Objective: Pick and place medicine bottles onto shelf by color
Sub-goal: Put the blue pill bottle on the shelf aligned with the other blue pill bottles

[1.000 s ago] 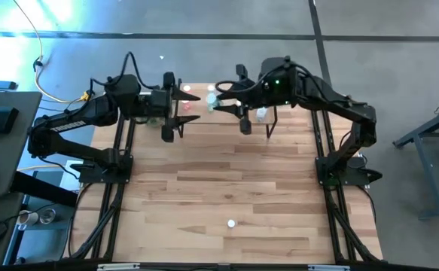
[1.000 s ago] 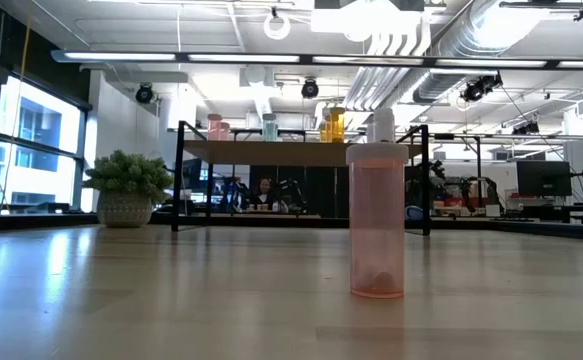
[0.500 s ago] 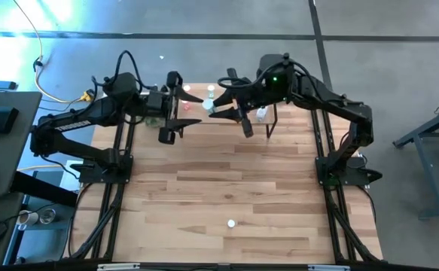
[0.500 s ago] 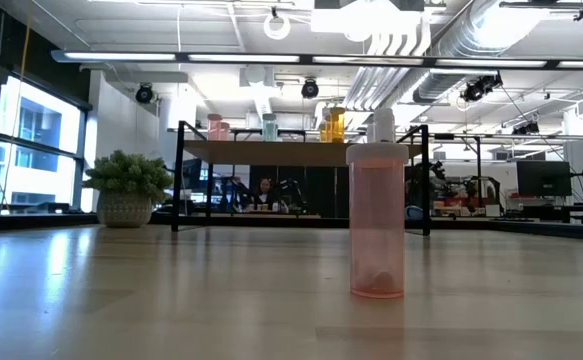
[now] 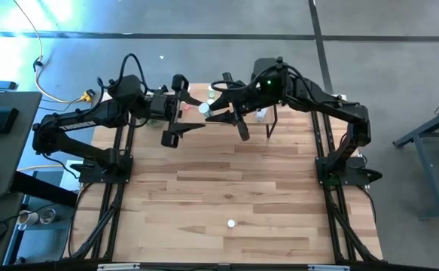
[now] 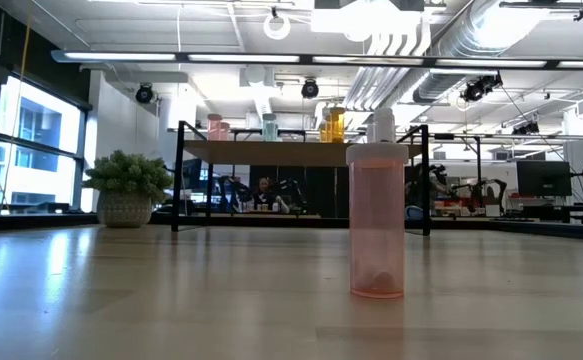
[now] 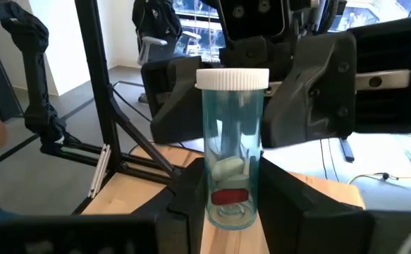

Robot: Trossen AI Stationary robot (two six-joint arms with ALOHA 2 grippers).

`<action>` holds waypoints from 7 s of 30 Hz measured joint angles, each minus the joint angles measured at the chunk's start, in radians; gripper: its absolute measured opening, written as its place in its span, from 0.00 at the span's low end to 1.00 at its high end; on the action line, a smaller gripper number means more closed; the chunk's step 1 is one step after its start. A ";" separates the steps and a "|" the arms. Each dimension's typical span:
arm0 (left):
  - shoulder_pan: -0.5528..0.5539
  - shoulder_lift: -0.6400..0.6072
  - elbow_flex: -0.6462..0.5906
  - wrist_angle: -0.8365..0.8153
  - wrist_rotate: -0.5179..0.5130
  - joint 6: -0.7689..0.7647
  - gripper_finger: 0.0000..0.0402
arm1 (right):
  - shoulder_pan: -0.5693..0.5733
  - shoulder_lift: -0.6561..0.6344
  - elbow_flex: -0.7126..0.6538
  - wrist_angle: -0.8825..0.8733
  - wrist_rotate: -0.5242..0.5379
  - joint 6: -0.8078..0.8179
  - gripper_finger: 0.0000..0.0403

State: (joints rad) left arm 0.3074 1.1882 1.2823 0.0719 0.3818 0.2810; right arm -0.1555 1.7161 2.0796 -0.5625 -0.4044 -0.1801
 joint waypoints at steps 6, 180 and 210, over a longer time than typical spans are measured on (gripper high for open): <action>-0.001 0.000 0.000 0.012 -0.001 -0.002 0.55 | 0.008 0.000 0.000 0.014 0.000 -0.001 0.23; 0.026 0.222 0.000 -0.263 -0.351 -0.095 0.39 | -0.079 0.039 0.000 -0.467 0.237 -0.237 0.27; 0.026 -0.021 -0.149 -0.517 -0.438 -0.200 0.53 | -0.162 0.089 0.001 -0.423 0.299 -0.098 0.27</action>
State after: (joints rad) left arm 0.3333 1.1675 1.1332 -0.4454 -0.0559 0.0808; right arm -0.3179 1.8052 2.0808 -0.9858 -0.1057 -0.2784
